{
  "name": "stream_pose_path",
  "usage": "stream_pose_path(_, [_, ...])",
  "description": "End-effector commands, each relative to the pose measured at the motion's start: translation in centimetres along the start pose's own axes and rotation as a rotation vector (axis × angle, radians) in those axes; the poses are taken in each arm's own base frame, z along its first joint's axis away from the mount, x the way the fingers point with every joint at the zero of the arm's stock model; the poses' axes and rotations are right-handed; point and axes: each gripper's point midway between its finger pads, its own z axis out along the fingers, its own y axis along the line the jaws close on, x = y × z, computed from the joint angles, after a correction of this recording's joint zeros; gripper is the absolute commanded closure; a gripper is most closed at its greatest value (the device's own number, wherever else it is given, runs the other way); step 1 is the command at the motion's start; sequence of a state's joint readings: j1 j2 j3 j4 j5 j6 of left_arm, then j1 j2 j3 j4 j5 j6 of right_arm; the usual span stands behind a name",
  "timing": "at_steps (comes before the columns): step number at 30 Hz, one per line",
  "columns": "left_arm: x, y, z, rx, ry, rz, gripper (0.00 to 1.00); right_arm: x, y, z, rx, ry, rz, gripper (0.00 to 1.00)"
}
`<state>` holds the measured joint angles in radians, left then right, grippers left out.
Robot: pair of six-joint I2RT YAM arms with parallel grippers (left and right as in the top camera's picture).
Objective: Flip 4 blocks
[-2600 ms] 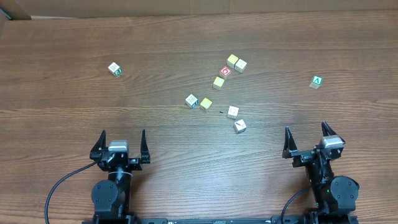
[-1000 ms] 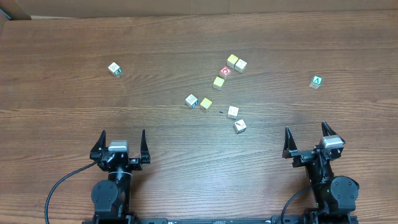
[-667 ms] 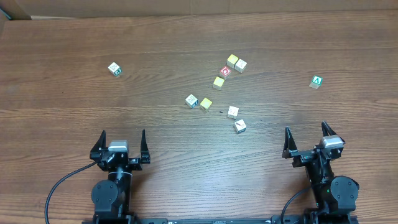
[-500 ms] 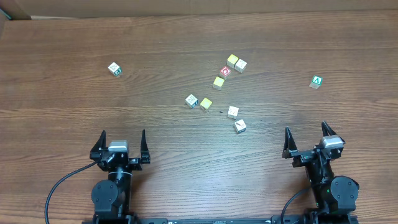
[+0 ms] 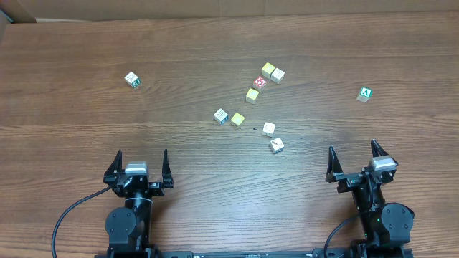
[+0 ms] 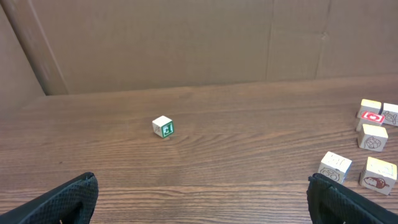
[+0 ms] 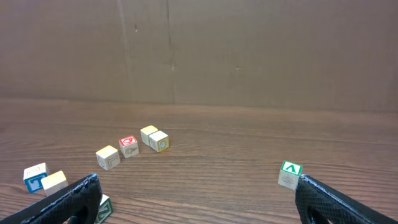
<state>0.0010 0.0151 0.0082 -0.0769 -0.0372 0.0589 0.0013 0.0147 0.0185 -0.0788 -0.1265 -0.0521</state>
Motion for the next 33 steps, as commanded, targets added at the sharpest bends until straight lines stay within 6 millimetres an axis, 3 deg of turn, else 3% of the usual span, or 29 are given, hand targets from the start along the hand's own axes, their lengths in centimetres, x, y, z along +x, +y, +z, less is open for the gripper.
stream_pose_path(1, [-0.1,0.1,0.0,-0.002,-0.008,0.004,0.0,0.0,-0.1,0.0,0.003,-0.01,0.005,0.0])
stream_pose_path(7, [-0.1,-0.4,0.0,0.025,-0.007,0.004,0.0,0.0,0.5,0.0,-0.027,-0.011,0.005,0.0])
stream_pose_path(19, [0.2,-0.8,-0.2,0.052,0.07,0.046,0.0,-1.5,4.2,-0.6,-0.243,-0.029,-0.002,0.0])
stream_pose_path(23, [-1.4,0.1,0.0,0.013,0.163,0.047,0.0,-2.2,4.8,-0.7,-0.278,0.04,0.018,0.0])
stream_pose_path(27, [-3.8,0.1,1.8,0.022,0.295,0.008,0.0,-3.9,5.0,-0.1,-0.296,0.138,0.048,0.0])
stream_pose_path(33, [-6.6,-2.9,5.6,0.208,0.619,-0.058,0.0,-8.2,6.8,2.2,-0.411,0.37,0.203,0.0])
